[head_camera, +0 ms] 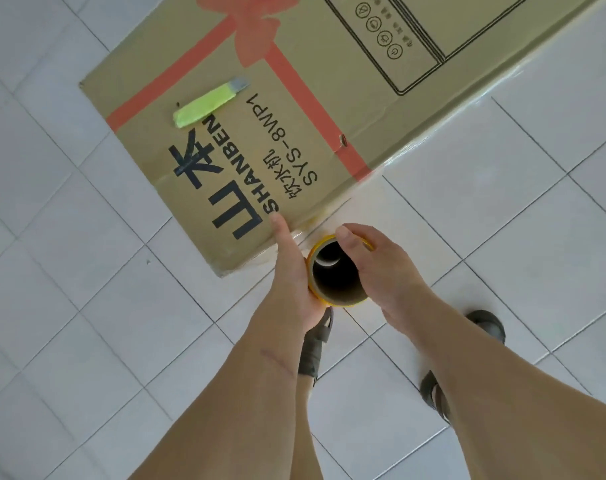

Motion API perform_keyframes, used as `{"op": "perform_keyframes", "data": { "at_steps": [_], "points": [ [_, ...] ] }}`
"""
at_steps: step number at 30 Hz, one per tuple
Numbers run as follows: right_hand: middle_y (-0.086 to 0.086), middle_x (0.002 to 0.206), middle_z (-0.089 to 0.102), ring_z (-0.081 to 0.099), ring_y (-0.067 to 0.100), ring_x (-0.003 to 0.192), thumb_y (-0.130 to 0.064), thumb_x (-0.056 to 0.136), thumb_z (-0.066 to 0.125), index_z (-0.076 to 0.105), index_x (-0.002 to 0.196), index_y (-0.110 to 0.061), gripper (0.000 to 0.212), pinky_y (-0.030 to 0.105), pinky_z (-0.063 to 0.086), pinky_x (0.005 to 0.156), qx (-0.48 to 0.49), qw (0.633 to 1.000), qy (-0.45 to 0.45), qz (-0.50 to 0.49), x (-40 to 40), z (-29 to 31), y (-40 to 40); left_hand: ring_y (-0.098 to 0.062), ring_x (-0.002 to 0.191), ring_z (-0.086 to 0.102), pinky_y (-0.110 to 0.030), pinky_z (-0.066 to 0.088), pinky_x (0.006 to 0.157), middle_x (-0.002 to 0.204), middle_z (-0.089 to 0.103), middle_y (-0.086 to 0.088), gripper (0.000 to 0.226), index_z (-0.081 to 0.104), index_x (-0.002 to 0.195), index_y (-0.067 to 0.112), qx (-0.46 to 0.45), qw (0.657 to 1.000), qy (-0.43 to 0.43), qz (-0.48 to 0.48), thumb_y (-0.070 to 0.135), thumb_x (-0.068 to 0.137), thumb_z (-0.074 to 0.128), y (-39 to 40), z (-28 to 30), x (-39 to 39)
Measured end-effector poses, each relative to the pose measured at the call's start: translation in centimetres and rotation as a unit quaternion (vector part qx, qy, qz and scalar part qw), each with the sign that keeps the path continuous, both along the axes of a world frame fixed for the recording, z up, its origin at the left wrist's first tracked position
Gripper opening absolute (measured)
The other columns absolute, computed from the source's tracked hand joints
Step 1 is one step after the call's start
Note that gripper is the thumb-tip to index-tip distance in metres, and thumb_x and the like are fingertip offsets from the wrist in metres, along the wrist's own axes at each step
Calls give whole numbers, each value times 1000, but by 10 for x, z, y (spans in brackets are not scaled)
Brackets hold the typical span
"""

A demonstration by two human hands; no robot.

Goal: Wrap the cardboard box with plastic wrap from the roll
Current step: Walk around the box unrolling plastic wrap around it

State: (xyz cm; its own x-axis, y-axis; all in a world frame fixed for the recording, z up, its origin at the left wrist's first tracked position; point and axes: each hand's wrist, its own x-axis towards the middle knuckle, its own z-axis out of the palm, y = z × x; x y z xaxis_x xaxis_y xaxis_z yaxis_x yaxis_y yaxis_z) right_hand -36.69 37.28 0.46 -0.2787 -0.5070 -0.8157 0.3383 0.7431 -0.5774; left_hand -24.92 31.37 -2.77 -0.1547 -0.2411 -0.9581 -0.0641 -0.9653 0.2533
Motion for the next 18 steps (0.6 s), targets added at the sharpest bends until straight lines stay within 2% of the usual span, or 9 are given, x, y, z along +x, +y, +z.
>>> {"op": "perform_keyframes", "data": {
  "at_steps": [3, 7, 9, 11, 14, 15, 17, 18],
  "points": [
    [-13, 104, 67, 60, 3, 95, -52, 91, 60, 66, 111, -35, 27, 21, 45, 73, -9, 999, 18, 34, -17, -2, -4, -41, 132, 69, -64, 45, 121, 136, 75, -22, 134, 68, 145, 14, 8, 1000, 7, 1, 112, 68, 19, 3, 8, -9],
    [-12, 108, 66, 60, 7, 99, -52, 90, 61, 65, 116, -36, 31, 21, 46, 76, -19, 998, 19, 48, -35, -4, -1, -39, 127, 73, -66, 50, 116, 135, 77, -17, 141, 67, 146, 25, -44, 998, -54, -7, 119, 44, 41, 2, -2, -33],
    [-12, 109, 66, 60, 7, 101, -52, 90, 61, 65, 119, -37, 33, 21, 47, 78, -24, 999, 7, 48, -42, -4, -2, -38, 125, 75, -62, 52, 116, 132, 79, -17, 126, 69, 144, 22, -51, 996, -67, 14, 113, 64, 35, 2, 5, -45],
    [-13, 108, 66, 60, 6, 101, -54, 90, 61, 64, 118, -37, 34, 22, 47, 81, -23, 999, 4, 43, -51, -3, -3, -39, 127, 74, -62, 53, 115, 134, 77, -19, 124, 68, 145, 17, -29, 999, -41, 18, 109, 75, 23, 3, 14, -51],
    [-14, 102, 67, 60, 6, 95, -53, 90, 61, 67, 110, -34, 28, 19, 45, 73, -21, 999, 30, 38, -69, -4, -3, -42, 129, 71, -66, 59, 98, 138, 75, -21, 140, 63, 148, 12, 10, 999, -46, 20, 114, 61, 22, 9, 14, -53],
    [-15, 103, 66, 59, 3, 94, -51, 91, 61, 66, 112, -35, 28, 17, 44, 71, -26, 998, 36, 49, -73, -2, -3, -40, 133, 69, -67, 57, 98, 141, 73, -18, 142, 61, 151, 15, 9, 998, -59, 9, 115, 58, 20, 9, 16, -55],
    [-17, 103, 65, 58, -3, 92, -49, 91, 62, 63, 118, -36, 30, 14, 42, 71, -39, 997, 38, 61, -77, -2, -3, -36, 142, 60, -73, 41, 111, 149, 69, -9, 130, 56, 155, 25, -13, 996, -81, -18, 112, 68, 15, 8, 22, -69],
    [-17, 101, 66, 58, -5, 90, -49, 92, 60, 64, 117, -37, 28, 13, 42, 71, -40, 997, 33, 54, -78, -3, -1, -34, 145, 56, -71, 34, 119, 151, 67, -5, 120, 53, 157, 29, -30, 994, -101, -19, 108, 76, 16, 8, 21, -74]
  ]
}}
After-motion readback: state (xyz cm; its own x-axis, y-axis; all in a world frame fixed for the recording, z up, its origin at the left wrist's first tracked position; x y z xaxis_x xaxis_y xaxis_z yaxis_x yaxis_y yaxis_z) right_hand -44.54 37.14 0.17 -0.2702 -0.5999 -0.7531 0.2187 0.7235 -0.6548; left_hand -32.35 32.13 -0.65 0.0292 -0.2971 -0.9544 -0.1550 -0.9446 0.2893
